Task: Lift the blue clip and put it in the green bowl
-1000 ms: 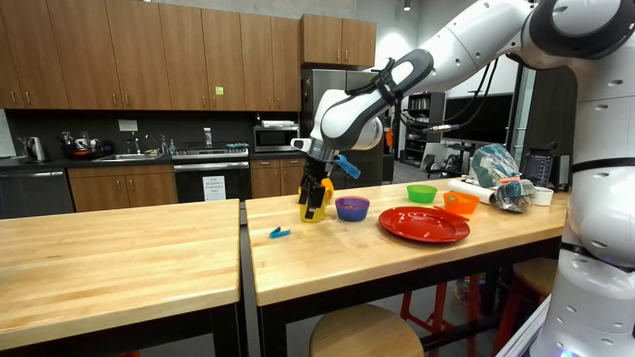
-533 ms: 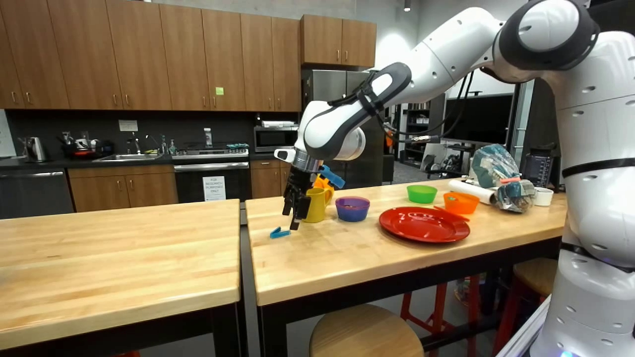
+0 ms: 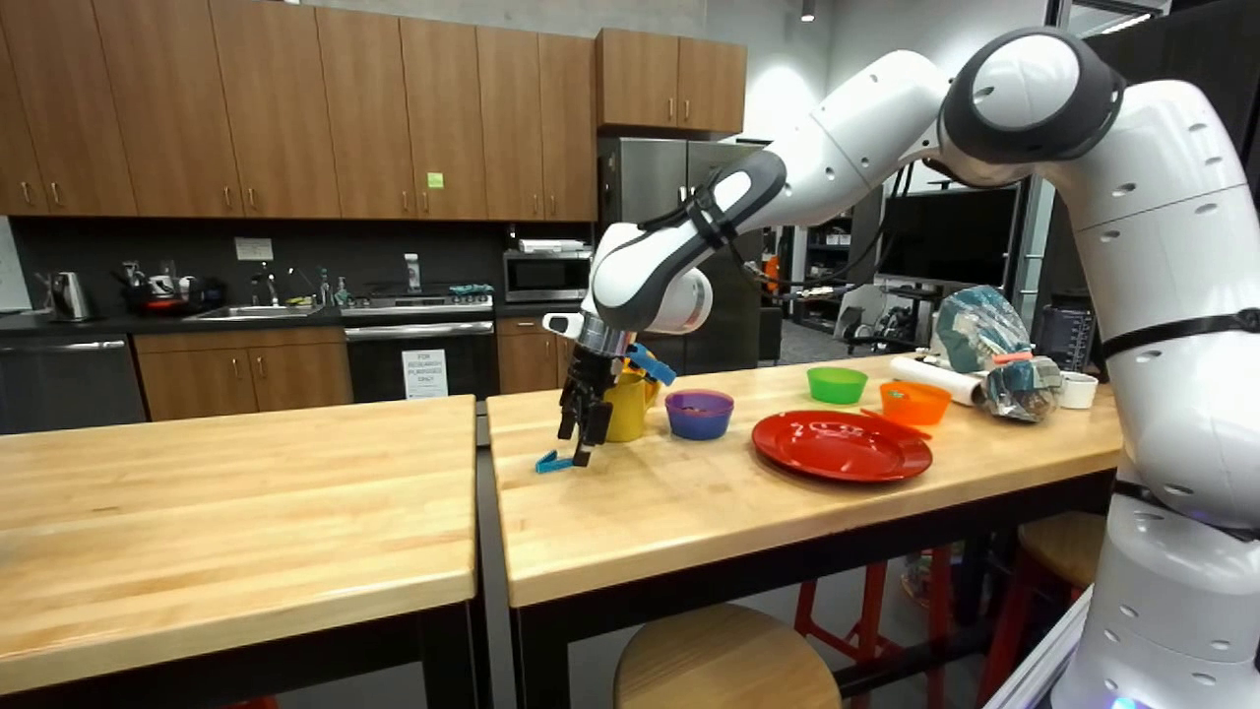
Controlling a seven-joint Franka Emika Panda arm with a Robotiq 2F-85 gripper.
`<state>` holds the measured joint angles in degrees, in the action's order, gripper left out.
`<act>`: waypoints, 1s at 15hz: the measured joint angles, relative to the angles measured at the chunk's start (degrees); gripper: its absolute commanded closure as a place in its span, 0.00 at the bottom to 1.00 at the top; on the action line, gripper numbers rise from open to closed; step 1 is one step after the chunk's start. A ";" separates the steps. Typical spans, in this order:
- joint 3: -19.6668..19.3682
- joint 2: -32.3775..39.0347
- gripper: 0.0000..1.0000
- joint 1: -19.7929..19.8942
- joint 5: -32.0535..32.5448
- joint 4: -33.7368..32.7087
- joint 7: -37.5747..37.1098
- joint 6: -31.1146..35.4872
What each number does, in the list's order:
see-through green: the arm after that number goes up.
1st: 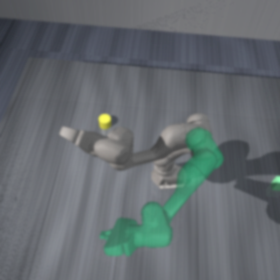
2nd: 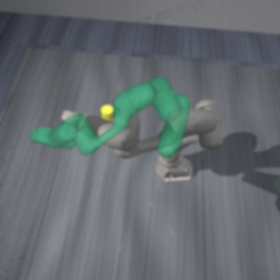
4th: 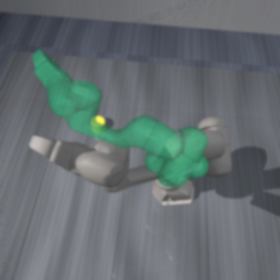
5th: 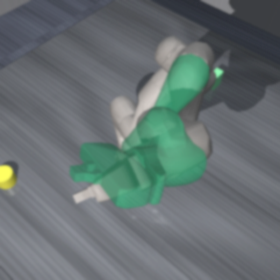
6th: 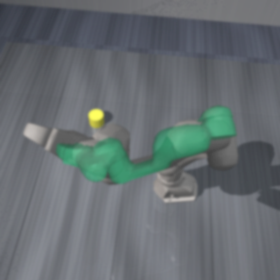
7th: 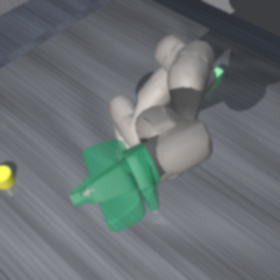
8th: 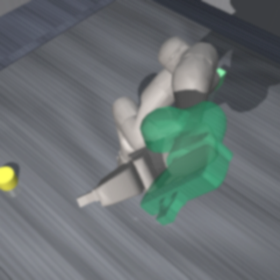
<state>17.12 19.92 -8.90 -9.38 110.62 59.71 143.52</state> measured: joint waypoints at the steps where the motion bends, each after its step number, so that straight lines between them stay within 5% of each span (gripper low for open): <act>1: 0.03 0.67 0.00 0.20 0.00 -0.69 0.43 0.00; 6: 0.79 3.14 0.00 0.56 0.00 -3.88 1.79 -0.27; 7: 1.05 3.45 0.25 0.55 0.00 -4.36 2.02 -0.56; 9: 1.57 3.97 0.31 0.54 0.03 -5.03 2.77 -1.19; 15: 2.33 4.26 0.78 0.53 0.03 -5.21 4.86 -2.96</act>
<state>19.45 24.17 -8.38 -9.35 105.41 64.57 140.55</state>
